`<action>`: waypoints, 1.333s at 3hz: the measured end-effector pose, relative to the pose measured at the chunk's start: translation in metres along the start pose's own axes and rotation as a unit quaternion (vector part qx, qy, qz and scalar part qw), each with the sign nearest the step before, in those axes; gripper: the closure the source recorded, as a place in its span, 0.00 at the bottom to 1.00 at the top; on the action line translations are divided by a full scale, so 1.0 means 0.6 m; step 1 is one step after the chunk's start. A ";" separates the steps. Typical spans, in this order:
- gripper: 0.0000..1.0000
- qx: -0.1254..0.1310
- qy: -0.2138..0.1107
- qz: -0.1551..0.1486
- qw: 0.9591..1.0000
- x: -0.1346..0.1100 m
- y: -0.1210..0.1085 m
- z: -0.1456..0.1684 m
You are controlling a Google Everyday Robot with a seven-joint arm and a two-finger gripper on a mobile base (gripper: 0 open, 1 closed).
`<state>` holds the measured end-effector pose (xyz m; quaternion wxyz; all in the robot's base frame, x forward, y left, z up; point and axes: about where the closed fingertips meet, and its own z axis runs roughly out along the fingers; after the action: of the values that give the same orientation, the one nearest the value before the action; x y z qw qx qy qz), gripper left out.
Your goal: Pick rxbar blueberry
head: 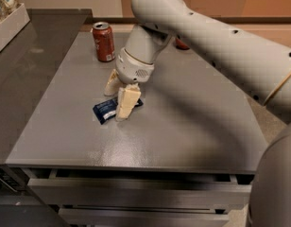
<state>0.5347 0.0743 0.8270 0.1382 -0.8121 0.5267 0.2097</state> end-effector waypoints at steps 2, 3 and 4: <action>0.87 0.000 -0.001 0.001 1.000 -0.003 0.000 -0.007; 1.00 0.021 -0.010 0.001 1.000 -0.010 0.002 -0.038; 1.00 0.051 -0.016 0.010 0.999 -0.023 0.004 -0.082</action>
Offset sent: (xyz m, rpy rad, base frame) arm 0.0048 -0.0127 0.0270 0.0550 -0.0234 -0.0279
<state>0.5369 0.0624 0.8768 0.1855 -0.7953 0.5425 0.1967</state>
